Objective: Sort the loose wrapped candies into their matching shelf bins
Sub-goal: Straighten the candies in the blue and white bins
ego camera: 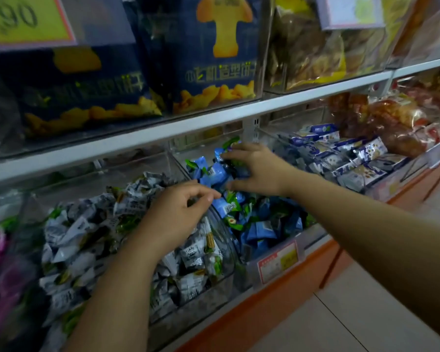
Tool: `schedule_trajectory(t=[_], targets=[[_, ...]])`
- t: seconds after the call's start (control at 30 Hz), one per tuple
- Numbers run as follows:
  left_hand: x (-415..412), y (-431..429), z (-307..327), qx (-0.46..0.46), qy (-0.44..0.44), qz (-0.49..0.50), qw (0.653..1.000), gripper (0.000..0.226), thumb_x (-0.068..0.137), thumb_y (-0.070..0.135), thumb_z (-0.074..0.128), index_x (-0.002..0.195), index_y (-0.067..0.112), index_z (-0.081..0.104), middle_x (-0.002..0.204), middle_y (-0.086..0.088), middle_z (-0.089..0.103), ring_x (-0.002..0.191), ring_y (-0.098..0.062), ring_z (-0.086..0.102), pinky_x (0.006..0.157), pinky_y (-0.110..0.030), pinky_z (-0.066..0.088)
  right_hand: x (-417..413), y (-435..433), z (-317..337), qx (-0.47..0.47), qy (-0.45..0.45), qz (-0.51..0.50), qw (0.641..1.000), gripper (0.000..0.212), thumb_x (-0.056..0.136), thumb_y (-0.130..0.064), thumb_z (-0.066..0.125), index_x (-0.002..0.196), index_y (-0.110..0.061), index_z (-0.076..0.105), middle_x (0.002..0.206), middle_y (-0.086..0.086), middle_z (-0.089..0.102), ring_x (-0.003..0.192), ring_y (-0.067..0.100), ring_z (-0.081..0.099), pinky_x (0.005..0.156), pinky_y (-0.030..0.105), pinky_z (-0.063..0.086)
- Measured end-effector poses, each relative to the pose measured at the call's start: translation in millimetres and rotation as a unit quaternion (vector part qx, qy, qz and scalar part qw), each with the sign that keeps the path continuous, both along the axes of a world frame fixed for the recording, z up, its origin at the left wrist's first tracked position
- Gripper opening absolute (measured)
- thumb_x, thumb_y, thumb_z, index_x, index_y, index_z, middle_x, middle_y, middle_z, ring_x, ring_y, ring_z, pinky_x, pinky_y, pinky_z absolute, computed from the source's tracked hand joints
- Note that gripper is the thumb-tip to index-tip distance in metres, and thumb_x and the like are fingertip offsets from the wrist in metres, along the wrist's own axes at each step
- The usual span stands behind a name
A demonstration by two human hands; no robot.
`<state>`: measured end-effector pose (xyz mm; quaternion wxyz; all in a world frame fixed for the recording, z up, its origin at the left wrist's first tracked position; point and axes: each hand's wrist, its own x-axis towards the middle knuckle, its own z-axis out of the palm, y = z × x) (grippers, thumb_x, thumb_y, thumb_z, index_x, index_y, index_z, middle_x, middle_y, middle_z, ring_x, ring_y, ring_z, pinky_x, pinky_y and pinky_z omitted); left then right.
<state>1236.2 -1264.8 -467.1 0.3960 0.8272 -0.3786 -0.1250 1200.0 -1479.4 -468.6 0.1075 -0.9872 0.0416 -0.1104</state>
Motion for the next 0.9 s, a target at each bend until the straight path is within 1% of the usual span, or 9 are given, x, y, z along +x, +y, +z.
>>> schedule_trajectory(t=[0.1, 0.17, 0.27, 0.37, 0.5, 0.6, 0.7, 0.83, 0.9], targets=[[0, 3, 1, 0.003, -0.022, -0.015, 1.000, 0.022, 0.096, 0.030, 0.049, 0.086, 0.046, 0.062, 0.104, 0.038, 0.043, 0.130, 0.004, 0.030, 0.102, -0.023, 0.027, 28, 11, -5, -0.009, 0.167, -0.014, 0.986, 0.081, 0.078, -0.060, 0.063, 0.147, -0.033, 0.029, 0.157, 0.007, 0.014, 0.144, 0.032, 0.009, 0.116, 0.050, 0.011], [2, 3, -1, 0.013, -0.036, -0.018, 0.999, 0.023, 0.097, 0.029, 0.049, 0.088, 0.045, 0.062, 0.102, 0.037, 0.042, 0.130, 0.005, 0.030, 0.103, -0.023, 0.027, 31, 6, -3, 0.001, 0.198, -0.022, 0.980, 0.078, 0.078, -0.056, 0.067, 0.144, -0.030, 0.034, 0.153, 0.008, 0.023, 0.141, 0.030, 0.021, 0.113, 0.043, 0.017], [5, 3, -3, 0.011, -0.040, -0.013, 0.999, 0.020, 0.097, 0.029, 0.049, 0.093, 0.041, 0.064, 0.107, 0.030, 0.048, 0.130, 0.003, 0.032, 0.102, -0.022, 0.027, 20, -5, -5, -0.026, 0.197, 0.001, 0.980, 0.068, 0.078, -0.039, 0.073, 0.138, -0.025, 0.045, 0.136, 0.010, 0.040, 0.127, 0.029, 0.040, 0.104, 0.035, 0.033], [5, 3, -3, 0.002, -0.030, -0.008, 1.000, 0.019, 0.097, 0.028, 0.050, 0.094, 0.039, 0.065, 0.126, 0.016, 0.053, 0.131, -0.001, 0.034, 0.102, -0.023, 0.027, -3, -17, -9, -0.060, 0.192, 0.017, 0.979, 0.059, 0.077, -0.033, 0.072, 0.131, -0.020, 0.052, 0.127, 0.011, 0.050, 0.118, 0.028, 0.046, 0.099, 0.038, 0.041], [5, 3, -3, 0.001, -0.041, -0.003, 0.999, 0.019, 0.097, 0.026, 0.050, 0.100, 0.033, 0.067, 0.129, 0.012, 0.052, 0.130, -0.003, 0.036, 0.099, -0.020, 0.025, -38, -30, 2, -0.091, 0.227, 0.003, 0.970, 0.054, 0.084, -0.036, 0.067, 0.133, -0.023, 0.050, 0.128, 0.004, 0.040, 0.121, 0.025, 0.045, 0.094, 0.027, 0.037], [6, 4, -5, -0.007, -0.027, -0.006, 1.000, 0.019, 0.097, 0.027, 0.050, 0.100, 0.035, 0.067, 0.130, 0.014, 0.051, 0.132, 0.000, 0.032, 0.102, -0.023, 0.026, -55, -39, 5, -0.105, 0.228, -0.022, 0.968, 0.055, 0.086, -0.043, 0.063, 0.135, -0.021, 0.048, 0.139, 0.003, 0.039, 0.124, 0.023, 0.045, 0.101, 0.031, 0.038], [6, 5, -4, -0.010, -0.018, -0.006, 1.000, 0.019, 0.097, 0.028, 0.050, 0.098, 0.038, 0.066, 0.137, 0.012, 0.049, 0.132, 0.002, 0.030, 0.105, -0.026, 0.025, -69, -49, 9, -0.088, 0.226, -0.055, 0.969, 0.059, 0.086, -0.046, 0.061, 0.136, -0.018, 0.047, 0.141, 0.004, 0.040, 0.128, 0.022, 0.041, 0.106, 0.034, 0.035], [4, 4, -1, -0.012, 0.000, -0.002, 1.000, 0.019, 0.097, 0.028, 0.050, 0.098, 0.039, 0.065, 0.141, 0.009, 0.045, 0.131, 0.000, 0.033, 0.101, -0.025, 0.027, -70, -45, 17, -0.041, 0.174, -0.060, 0.982, 0.072, 0.081, -0.055, 0.062, 0.142, -0.025, 0.039, 0.140, 0.003, 0.048, 0.121, 0.021, 0.051, 0.101, 0.036, 0.042], [4, 4, 0, -0.017, 0.011, 0.003, 1.000, 0.019, 0.097, 0.028, 0.050, 0.099, 0.037, 0.066, 0.140, 0.009, 0.046, 0.118, 0.005, 0.038, 0.093, -0.022, 0.028, -57, -27, 19, -0.068, 0.121, -0.024, 0.990, 0.077, 0.079, -0.058, 0.062, 0.145, -0.029, 0.034, 0.145, 0.002, 0.044, 0.128, 0.022, 0.045, 0.106, 0.035, 0.037]])
